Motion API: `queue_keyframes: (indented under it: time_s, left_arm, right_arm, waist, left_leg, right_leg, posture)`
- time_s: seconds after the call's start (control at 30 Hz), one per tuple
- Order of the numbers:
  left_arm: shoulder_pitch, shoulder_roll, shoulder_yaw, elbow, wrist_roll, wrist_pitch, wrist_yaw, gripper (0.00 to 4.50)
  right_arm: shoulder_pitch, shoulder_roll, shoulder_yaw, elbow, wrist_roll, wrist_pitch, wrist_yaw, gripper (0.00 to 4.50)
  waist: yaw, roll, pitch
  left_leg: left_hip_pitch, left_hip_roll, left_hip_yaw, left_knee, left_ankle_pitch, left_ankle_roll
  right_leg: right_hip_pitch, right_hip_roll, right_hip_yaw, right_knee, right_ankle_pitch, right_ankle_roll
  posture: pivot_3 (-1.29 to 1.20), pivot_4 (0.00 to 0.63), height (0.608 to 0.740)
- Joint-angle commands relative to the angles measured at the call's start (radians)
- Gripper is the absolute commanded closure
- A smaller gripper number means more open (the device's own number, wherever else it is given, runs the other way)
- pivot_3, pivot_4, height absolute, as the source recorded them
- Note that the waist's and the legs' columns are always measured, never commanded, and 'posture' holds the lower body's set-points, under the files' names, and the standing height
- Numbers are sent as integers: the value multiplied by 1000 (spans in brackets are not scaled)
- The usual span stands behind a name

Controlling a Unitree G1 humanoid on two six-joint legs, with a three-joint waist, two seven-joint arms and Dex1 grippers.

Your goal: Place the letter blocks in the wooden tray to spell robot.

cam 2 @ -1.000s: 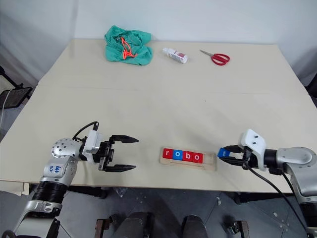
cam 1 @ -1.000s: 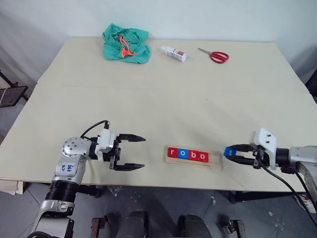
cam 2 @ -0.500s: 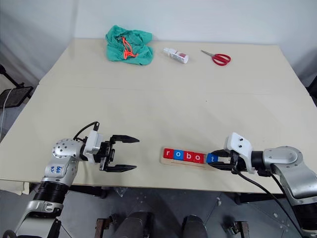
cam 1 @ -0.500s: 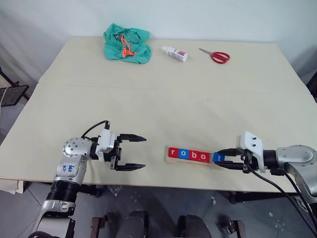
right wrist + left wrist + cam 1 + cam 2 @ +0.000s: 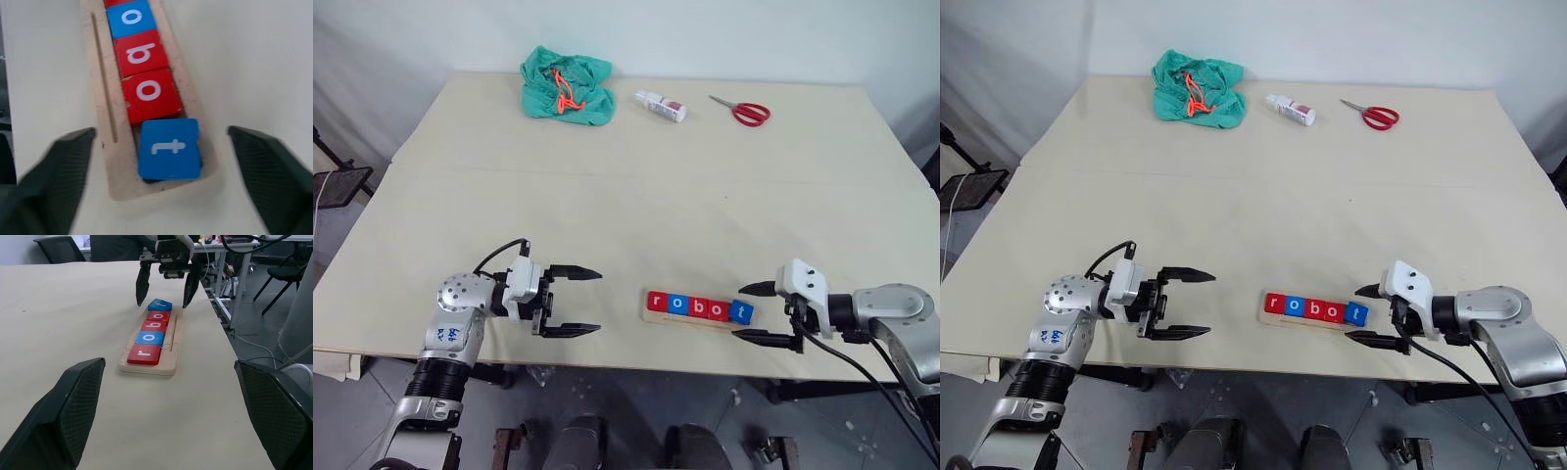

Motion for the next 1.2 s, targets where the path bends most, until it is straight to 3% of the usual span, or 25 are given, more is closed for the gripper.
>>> queue_keyframes:
  time_s: [0.03, 0.13, 0.23, 0.43, 0.6, 1.2]
  left_arm:
    - [6, -3, 10, -32, -16, -9, 7, 0]
    - [7, -2, 12, -28, -16, -12, 7, 0]
    - [5, -4, 11, -26, -15, -12, 10, 0]
    - [1, -14, 7, -12, -13, -18, 7, 0]
    - [-11, -26, 2, 0, -8, -21, 2, 0]
    - [2, -19, 6, -19, -9, -14, 14, 0]
  right_arm:
    - [9, -8, -33, -19, 2, -24, -11, 38]
    - [9, -2, -85, -37, 17, 22, -83, 38]
    - [53, -23, -132, -74, 48, 62, -90, 608]
    - [126, -50, -193, -124, 49, 105, -112, 2701]
    - [146, -52, -165, -129, 33, 101, -115, 4481]
    - [77, -20, -93, -106, 24, 98, -118, 4481]
  waist:
    - [0, 0, 0]
    - [1, 0, 0]
    - [3, 0, 0]
    - [2, 0, 0]
    - [0, 0, 0]
    - [1, 0, 0]
  left_leg:
    - [0, 0, 0, 0, 0, 0]
    - [0, 0, 0, 0, 0, 0]
    - [0, 0, 0, 0, 0, 0]
    - [0, 0, 0, 0, 0, 0]
    - [0, 0, 0, 0, 0, 0]
    - [0, 0, 0, 0, 0, 0]
  right_leg:
    - [0, 0, 0, 0, 0, 0]
    - [0, 0, 0, 0, 0, 0]
    - [0, 0, 0, 0, 0, 0]
    - [0, 0, 0, 0, 0, 0]
    - [0, 0, 0, 0, 0, 0]
    - [0, 0, 0, 0, 0, 0]
  posture:
    - [0, 150, 740]
    - [0, 150, 740]
    - [0, 150, 740]
    - [0, 150, 740]
    - [0, 150, 740]
    - [0, 150, 740]
